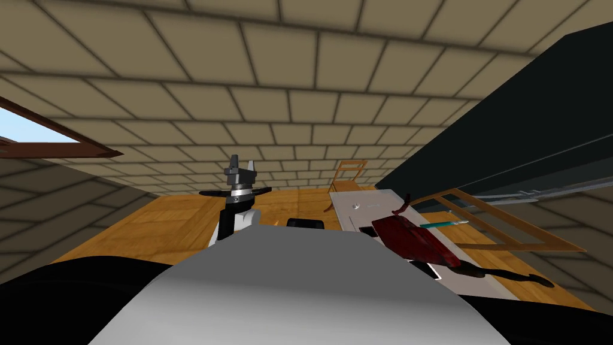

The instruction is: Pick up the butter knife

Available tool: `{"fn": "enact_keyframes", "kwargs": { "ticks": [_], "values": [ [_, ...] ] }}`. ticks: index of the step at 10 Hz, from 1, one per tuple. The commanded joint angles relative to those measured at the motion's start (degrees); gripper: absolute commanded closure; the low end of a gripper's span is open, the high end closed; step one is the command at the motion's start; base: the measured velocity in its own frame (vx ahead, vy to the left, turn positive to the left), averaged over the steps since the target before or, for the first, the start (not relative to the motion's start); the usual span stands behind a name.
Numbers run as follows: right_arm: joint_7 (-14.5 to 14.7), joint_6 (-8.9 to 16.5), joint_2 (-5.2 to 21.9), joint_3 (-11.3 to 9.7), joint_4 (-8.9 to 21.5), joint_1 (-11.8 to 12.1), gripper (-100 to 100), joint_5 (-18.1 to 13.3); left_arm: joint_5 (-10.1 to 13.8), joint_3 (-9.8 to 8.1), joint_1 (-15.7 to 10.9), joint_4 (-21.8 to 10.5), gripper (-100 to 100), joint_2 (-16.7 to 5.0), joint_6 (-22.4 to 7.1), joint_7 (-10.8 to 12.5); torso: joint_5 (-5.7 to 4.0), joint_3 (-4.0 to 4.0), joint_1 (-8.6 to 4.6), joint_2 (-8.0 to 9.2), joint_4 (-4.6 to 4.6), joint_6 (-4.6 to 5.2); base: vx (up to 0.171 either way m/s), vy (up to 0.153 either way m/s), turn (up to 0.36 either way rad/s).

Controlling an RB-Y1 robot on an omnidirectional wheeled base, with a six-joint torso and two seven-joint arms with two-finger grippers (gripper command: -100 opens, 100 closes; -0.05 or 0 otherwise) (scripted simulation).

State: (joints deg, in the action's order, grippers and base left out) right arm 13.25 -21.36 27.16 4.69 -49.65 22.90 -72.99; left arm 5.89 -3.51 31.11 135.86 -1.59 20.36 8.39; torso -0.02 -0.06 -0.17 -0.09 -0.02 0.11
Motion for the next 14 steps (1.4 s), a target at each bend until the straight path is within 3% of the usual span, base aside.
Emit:
{"fn": "enact_keyframes", "kwargs": {
  "ticks": [1,2,3,4,7,8,9,13,14],
  "values": [
    [-0.6,0.3,0.8,-1.0,0.8,0.4,-100,-1.7,0.0,0.00,0.0,0.0,0,0.0,0.0,0.0,0.00,0.00,0.00,0.00,0.00,0.00,0.016,-0.039,0.102],
    [0.1,0.0,0.4,-0.5,0.7,0.0,-100,-1.0,0.0,0.00,0.0,0.0,0,0.0,0.0,0.0,0.01,0.02,0.03,0.03,0.01,0.00,0.007,-0.019,0.020],
    [-0.1,0.1,0.5,-0.6,0.8,0.0,0,-1.1,0.0,0.00,0.0,0.0,0,0.0,0.0,0.0,0.02,0.04,0.11,0.07,0.02,0.01,0.000,0.000,0.000],
    [0.1,1.6,-0.5,-1.2,2.5,-1.6,-100,-0.5,0.0,0.00,0.0,0.0,0,0.0,0.0,0.0,0.04,0.06,0.17,0.09,0.02,0.01,-0.028,-0.033,0.157],
    [0.5,4.6,-2.4,-2.3,5.9,-4.9,-100,0.6,0.0,0.00,0.0,0.0,0,0.0,0.0,0.0,-0.02,0.22,-0.07,0.39,0.08,0.00,-0.083,-0.069,0.139],
    [0.3,3.9,-1.9,-2.2,5.0,-4.2,-100,0.3,0.0,0.00,0.0,0.0,0,0.0,0.0,0.0,-0.01,0.24,-0.05,0.42,0.10,-0.01,-0.039,-0.029,0.035],
    [0.2,4.1,-1.9,-2.3,5.0,-4.2,100,0.3,0.0,0.00,0.0,0.0,0,0.0,0.0,0.0,0.01,0.18,0.06,0.30,0.07,0.03,-0.007,-0.006,-0.006],
    [-0.1,4.0,-2.1,-2.3,5.0,-4.2,100,0.5,0.0,0.00,0.0,0.0,0,0.0,0.0,0.0,0.05,0.04,0.08,0.10,0.00,-0.06,0.000,0.001,-0.003],
    [-0.1,4.0,-2.1,-2.3,5.0,-4.2,0,0.5,0.0,0.00,0.0,0.0,0,0.0,0.0,0.0,0.05,0.04,0.07,0.09,0.00,-0.05,0.000,0.000,0.000]
  ]
}}
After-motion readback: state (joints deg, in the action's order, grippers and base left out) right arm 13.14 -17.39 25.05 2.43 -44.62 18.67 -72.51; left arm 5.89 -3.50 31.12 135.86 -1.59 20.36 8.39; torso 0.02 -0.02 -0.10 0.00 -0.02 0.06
